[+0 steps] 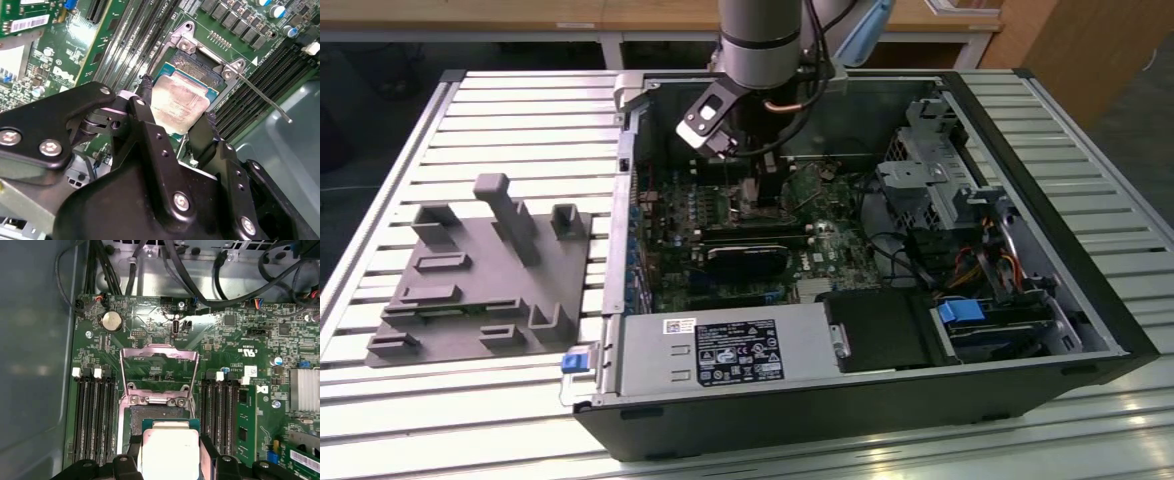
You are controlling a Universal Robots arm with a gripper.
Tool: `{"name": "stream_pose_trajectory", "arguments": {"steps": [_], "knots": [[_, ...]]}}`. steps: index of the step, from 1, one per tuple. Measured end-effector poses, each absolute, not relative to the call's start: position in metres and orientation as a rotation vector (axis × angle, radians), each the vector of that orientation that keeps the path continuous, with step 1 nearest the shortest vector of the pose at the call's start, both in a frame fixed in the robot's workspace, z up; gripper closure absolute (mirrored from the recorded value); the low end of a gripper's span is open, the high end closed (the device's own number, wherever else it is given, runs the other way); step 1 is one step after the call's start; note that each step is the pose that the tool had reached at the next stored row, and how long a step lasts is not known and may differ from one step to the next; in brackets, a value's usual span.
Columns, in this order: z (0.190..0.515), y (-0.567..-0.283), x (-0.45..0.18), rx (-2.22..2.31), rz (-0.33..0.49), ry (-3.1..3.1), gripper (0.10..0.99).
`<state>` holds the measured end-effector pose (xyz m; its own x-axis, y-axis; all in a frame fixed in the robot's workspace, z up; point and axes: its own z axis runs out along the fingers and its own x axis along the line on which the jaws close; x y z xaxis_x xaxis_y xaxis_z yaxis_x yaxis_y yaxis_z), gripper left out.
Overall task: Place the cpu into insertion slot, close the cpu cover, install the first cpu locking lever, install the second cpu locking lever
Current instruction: 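Place the cpu into insertion slot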
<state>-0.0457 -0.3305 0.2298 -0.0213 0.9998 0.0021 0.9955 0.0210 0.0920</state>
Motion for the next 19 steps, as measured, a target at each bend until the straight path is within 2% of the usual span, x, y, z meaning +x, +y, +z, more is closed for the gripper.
{"name": "stream_pose_trajectory", "arguments": {"steps": [19], "knots": [[0.211,-0.329,-0.046,2.156,0.104,2.196,0.545]]}}
